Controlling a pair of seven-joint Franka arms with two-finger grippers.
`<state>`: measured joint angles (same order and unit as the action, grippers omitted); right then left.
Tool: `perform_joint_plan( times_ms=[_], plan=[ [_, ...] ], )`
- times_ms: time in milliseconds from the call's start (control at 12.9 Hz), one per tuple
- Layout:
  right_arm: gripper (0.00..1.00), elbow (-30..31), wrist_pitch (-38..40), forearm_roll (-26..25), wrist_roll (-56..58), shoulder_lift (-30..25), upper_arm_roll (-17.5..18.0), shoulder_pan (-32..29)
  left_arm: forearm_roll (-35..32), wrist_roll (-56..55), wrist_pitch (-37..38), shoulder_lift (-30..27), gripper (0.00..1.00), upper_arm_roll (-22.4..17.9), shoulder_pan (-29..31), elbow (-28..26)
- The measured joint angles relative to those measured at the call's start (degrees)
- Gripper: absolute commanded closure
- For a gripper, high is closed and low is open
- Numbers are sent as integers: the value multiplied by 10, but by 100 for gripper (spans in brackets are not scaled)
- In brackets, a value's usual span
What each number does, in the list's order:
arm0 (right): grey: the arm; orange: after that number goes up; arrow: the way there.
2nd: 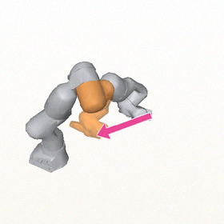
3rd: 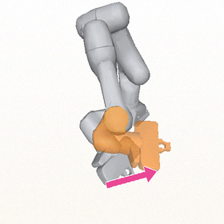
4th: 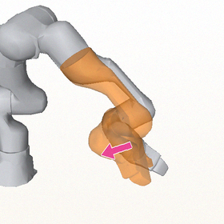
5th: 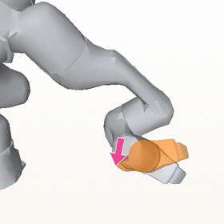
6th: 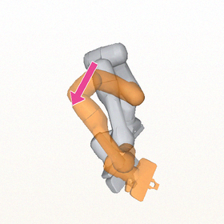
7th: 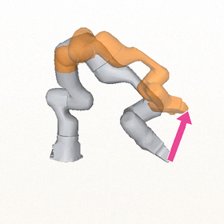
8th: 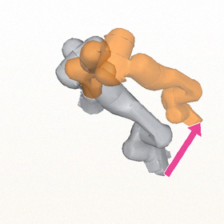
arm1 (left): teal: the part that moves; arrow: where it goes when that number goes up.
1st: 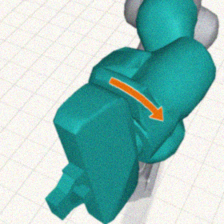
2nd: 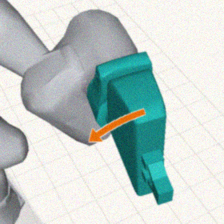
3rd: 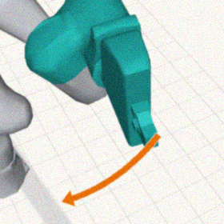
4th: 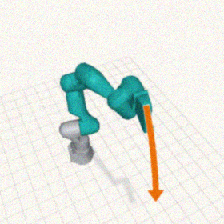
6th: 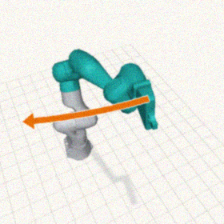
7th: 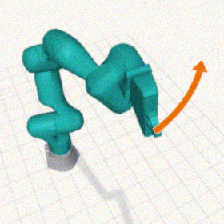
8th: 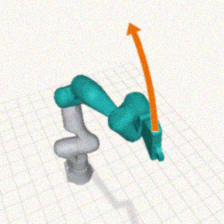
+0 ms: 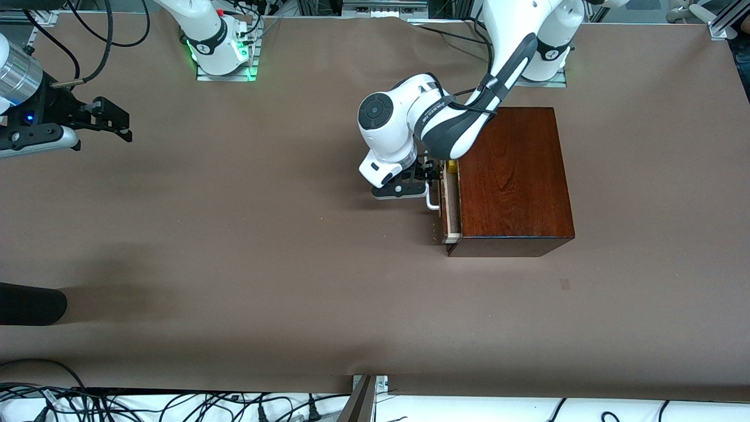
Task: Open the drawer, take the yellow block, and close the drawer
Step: 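Pull the drawer handle outward with the left gripper to open the drawer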
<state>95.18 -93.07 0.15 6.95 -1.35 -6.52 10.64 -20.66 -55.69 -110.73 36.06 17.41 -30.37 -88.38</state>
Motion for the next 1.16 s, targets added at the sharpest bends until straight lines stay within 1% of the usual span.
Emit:
perform_joint_plan(
  times_ms=[155,232,1162],
  plan=[
    [0,0,0,0,0,0,0,0,8,-9,-42,3,0,0,0,0],
    [0,0,0,0,0,0,0,0,13,-11,-50,3,0,0,0,0],
    [0,0,0,0,0,0,0,0,20,-12,-54,2,0,-1,1,3]
  ],
)
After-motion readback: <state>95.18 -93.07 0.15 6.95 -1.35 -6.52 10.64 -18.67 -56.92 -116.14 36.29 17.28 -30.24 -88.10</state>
